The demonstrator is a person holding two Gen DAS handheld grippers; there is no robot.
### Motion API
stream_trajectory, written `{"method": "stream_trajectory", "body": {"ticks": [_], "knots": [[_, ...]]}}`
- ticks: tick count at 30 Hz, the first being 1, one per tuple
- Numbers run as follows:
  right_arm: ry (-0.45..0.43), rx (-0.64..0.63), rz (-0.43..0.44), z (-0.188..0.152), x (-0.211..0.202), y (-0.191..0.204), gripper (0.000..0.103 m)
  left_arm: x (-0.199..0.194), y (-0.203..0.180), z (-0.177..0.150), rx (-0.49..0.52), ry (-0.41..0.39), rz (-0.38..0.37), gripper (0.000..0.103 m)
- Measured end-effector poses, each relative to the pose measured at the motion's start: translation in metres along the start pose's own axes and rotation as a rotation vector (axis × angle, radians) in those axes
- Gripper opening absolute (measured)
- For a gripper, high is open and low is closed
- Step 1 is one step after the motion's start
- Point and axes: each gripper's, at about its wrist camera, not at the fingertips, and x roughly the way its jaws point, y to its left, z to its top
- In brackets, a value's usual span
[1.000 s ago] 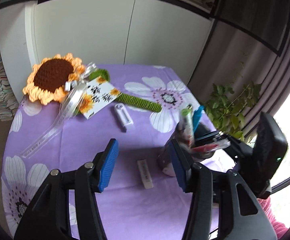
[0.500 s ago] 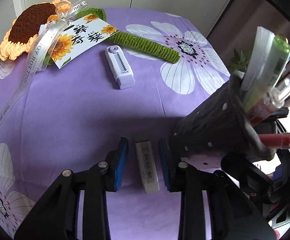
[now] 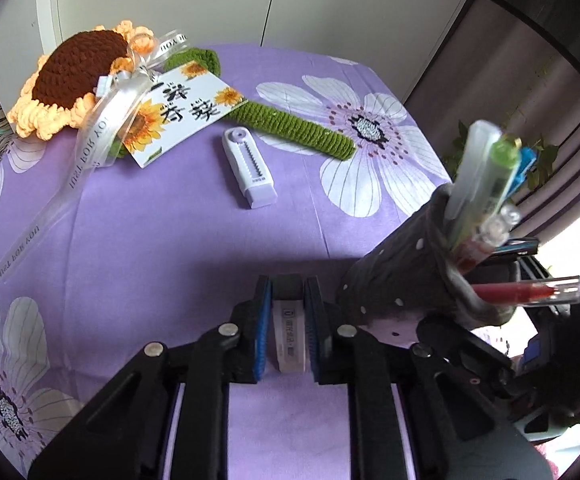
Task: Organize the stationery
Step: 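Grasp the white eraser with the left tool, then insert the white eraser into the pen cup and open the left tool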
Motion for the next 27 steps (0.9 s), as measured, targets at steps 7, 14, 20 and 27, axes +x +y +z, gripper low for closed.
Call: {"method": "stream_trajectory", "body": {"ticks": [7, 14, 20, 27], "knots": [[0.000, -0.001, -0.001, 0.000, 0.000, 0.000, 0.073, -0.061, -0.015, 0.000, 0.041, -0.127, -0.078, 0.014], [0.000, -0.003, -0.002, 0.000, 0.001, 0.000, 0.073, -0.118, -0.038, 0.008, 0.109, -0.252, -0.139, 0.014], [0.000, -0.004, -0.003, 0.000, 0.001, 0.000, 0.073, -0.117, -0.068, 0.023, 0.194, -0.256, -0.151, 0.014], [0.000, -0.003, -0.002, 0.000, 0.001, 0.001, 0.073, -0.079, -0.091, 0.028, 0.265, -0.141, -0.119, 0.014]]}}
